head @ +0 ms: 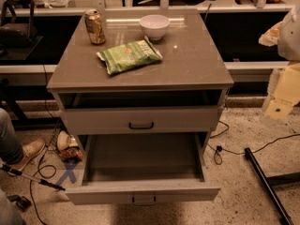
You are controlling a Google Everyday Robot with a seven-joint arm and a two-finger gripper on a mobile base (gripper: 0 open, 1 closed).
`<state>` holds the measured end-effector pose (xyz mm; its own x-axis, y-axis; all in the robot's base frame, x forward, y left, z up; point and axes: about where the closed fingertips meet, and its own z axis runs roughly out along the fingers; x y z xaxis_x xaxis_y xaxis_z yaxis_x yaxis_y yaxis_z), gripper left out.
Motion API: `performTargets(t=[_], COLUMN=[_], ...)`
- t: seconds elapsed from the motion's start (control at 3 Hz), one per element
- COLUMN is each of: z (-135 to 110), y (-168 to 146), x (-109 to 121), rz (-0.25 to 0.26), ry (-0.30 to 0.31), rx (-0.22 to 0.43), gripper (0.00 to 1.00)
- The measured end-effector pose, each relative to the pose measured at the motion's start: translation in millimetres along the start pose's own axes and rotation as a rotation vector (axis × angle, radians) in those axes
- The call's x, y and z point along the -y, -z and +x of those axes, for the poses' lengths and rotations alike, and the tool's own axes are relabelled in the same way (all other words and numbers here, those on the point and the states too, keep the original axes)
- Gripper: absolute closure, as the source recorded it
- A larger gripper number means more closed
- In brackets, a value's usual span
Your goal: Close middle drawer
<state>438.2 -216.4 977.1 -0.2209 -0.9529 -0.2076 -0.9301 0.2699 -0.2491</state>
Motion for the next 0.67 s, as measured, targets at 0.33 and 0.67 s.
performTargets(t=[0.33, 0.67], z=[2, 7], y=[-5, -22], x=[-2, -7], rz=[-0.018, -0.073], ry=[-0.012, -0.048], rx=[0.003, 0.011], gripper=[0.00, 0.00])
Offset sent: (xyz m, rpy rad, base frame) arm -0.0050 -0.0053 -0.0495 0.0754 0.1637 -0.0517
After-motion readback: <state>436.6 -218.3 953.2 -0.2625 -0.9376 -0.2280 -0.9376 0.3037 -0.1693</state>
